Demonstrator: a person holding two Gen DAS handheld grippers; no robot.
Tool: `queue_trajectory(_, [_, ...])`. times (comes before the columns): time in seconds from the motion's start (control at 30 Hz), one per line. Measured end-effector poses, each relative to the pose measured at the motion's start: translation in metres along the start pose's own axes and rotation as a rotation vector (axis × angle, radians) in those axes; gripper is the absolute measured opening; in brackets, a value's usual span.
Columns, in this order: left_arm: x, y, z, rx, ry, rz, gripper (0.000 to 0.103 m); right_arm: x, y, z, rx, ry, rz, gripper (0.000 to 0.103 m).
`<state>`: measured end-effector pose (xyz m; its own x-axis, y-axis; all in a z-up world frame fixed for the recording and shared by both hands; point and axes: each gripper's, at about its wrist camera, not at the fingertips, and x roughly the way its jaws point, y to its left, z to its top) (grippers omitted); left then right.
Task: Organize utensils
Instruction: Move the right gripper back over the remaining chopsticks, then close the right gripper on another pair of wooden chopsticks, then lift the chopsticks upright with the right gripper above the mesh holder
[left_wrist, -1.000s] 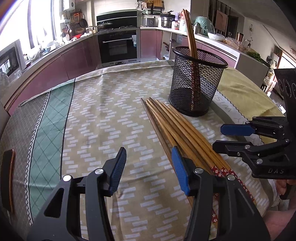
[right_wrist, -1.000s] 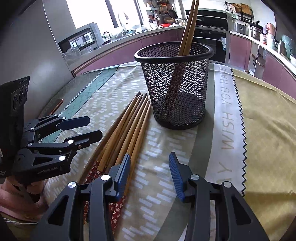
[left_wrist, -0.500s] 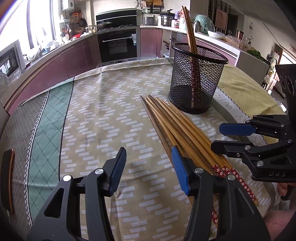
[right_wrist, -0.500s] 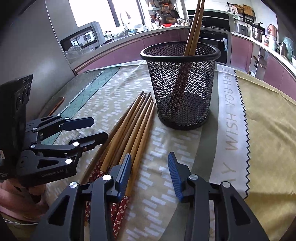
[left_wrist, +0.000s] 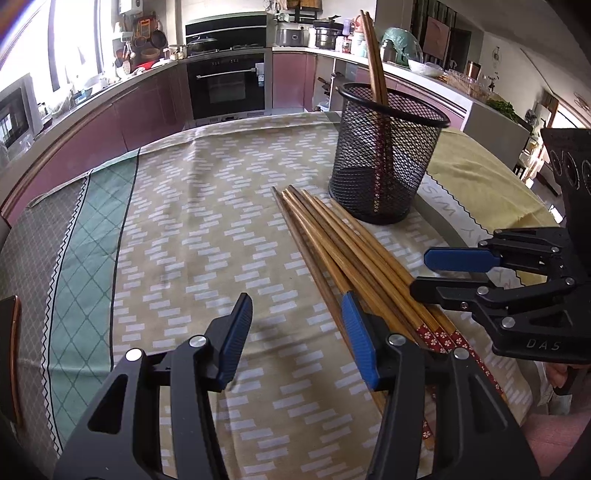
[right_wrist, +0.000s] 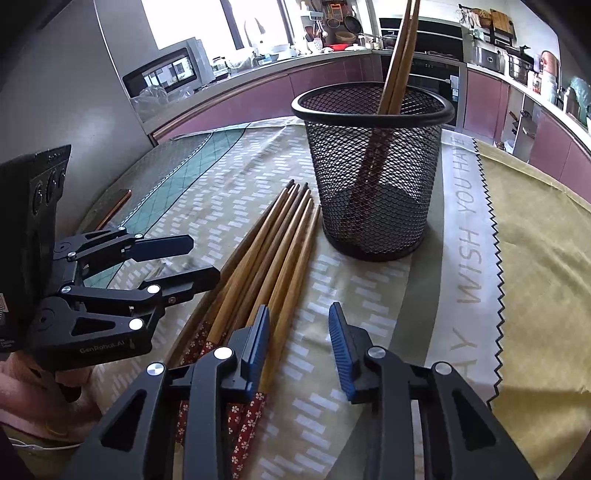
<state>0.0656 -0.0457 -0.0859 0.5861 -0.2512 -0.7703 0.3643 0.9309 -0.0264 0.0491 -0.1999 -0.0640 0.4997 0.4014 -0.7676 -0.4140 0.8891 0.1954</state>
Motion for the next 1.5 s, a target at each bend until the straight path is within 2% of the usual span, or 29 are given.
queue_trajectory(0.2, [0.007, -0.003, 0.000, 0.008, 0.016, -0.004, 0.046, 0.000, -0.005, 0.001, 0.008, 0.012, -0.006, 0.026])
queue_trajectory(0.33, [0.005, 0.003, -0.001, -0.012, 0.018, -0.026, 0.039, 0.000, -0.006, 0.000, 0.003, 0.015, -0.031, 0.016])
queue_trajectory(0.6, [0.015, 0.003, 0.010, 0.003, 0.030, -0.014, 0.036, 0.008, 0.001, 0.005, -0.026, 0.009, -0.068, 0.016])
queue_trajectory(0.67, [0.018, 0.005, 0.016, -0.004, 0.034, -0.013, 0.025, 0.009, 0.000, 0.007, -0.020, 0.006, -0.065, 0.011])
queue_trajectory(0.8, [0.021, 0.007, 0.021, -0.034, 0.035, -0.021, 0.013, 0.009, -0.006, 0.007, 0.014, 0.002, -0.033, 0.006])
queue_trajectory(1.17, [0.009, 0.018, 0.018, -0.101, -0.001, -0.018, 0.008, -0.004, -0.008, 0.008, 0.047, -0.037, 0.032, 0.005])
queue_trajectory(1.5, [-0.029, 0.022, 0.023, -0.117, -0.074, -0.131, 0.007, -0.034, -0.001, 0.012, 0.029, -0.119, 0.114, 0.005])
